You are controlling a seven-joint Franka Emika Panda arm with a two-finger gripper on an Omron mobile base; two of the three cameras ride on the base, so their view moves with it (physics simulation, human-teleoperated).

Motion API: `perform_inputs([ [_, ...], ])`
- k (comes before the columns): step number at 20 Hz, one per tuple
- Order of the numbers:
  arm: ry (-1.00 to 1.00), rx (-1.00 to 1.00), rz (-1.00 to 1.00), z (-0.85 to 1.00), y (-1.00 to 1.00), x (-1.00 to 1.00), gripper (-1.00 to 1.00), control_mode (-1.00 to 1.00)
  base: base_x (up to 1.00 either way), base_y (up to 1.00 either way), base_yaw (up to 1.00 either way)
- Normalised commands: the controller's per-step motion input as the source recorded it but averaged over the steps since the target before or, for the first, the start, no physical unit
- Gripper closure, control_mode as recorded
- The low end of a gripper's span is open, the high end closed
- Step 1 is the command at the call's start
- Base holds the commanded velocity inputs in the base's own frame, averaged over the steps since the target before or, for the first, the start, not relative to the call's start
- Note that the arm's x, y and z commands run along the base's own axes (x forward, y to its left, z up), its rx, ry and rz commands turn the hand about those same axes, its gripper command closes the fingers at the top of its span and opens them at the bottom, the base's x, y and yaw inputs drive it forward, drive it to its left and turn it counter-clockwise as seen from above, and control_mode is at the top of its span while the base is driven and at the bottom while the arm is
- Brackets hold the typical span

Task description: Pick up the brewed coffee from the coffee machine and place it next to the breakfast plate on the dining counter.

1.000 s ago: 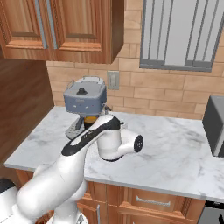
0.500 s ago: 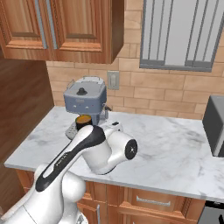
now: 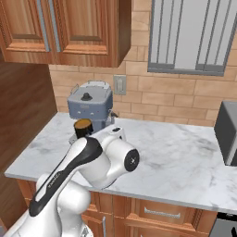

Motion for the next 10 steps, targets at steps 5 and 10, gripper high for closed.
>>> perform_inputs([
  [5,0.08,0.0,0.04,0.03,0.0,0.27,1.0,1.0,0.06,0.0,0.0],
  [10,0.0,0.0,0.0,0.0,0.0,0.0,1.0,1.0,-0.26,0.06,0.13],
])
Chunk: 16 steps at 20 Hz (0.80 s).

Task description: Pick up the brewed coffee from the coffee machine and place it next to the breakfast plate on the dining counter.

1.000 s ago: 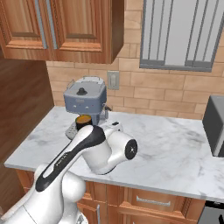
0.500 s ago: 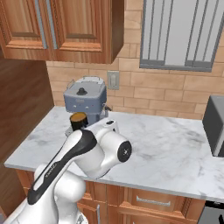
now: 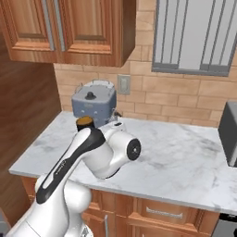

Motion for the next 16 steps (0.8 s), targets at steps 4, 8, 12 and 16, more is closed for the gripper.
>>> perform_inputs([
  [4,0.0,0.0,0.0,0.0,0.0,0.0,1.0,1.0,-0.82,0.21,0.33],
  [8,0.0,0.0,0.0,0.0,0.0,0.0,1.0,1.0,-0.99,0.13,0.49],
  [12,0.0,0.0,0.0,0.0,0.0,0.0,1.0,1.0,-0.94,0.18,0.65],
  [16,0.0,0.0,0.0,0.0,0.0,0.0,1.0,1.0,-0.66,0.09,0.81],
])
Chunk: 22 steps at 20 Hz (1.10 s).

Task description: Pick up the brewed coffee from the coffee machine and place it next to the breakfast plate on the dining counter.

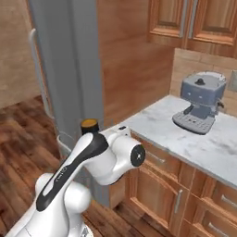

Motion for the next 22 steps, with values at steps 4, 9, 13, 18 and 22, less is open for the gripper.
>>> perform_inputs([
  [4,0.0,0.0,0.0,0.0,0.0,0.0,1.0,1.0,-0.21,0.15,0.93],
  [9,0.0,0.0,0.0,0.0,0.0,0.0,1.0,1.0,0.0,0.13,0.94],
  [13,0.0,0.0,0.0,0.0,0.0,0.0,1.0,1.0,0.1,0.02,0.89],
  [18,0.0,0.0,0.0,0.0,0.0,0.0,1.0,1.0,0.38,0.0,0.83],
  [22,0.0,0.0,0.0,0.0,0.0,0.0,1.0,1.0,0.63,0.0,0.75],
])
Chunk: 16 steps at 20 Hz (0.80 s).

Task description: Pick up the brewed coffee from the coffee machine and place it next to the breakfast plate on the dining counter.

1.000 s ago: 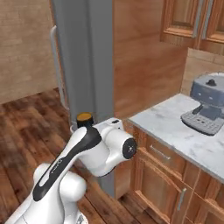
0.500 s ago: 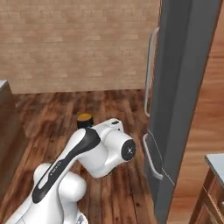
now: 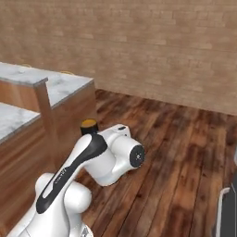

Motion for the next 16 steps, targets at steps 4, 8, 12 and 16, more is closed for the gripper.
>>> perform_inputs([
  [4,0.0,0.0,0.0,0.0,0.0,0.0,1.0,1.0,0.99,-0.03,0.51],
  [8,0.0,0.0,0.0,0.0,0.0,0.0,1.0,1.0,1.0,-0.25,0.22],
  [12,0.0,0.0,0.0,0.0,0.0,0.0,1.0,1.0,1.0,-0.32,0.18],
  [16,0.0,0.0,0.0,0.0,0.0,0.0,1.0,1.0,1.0,-0.33,0.23],
])
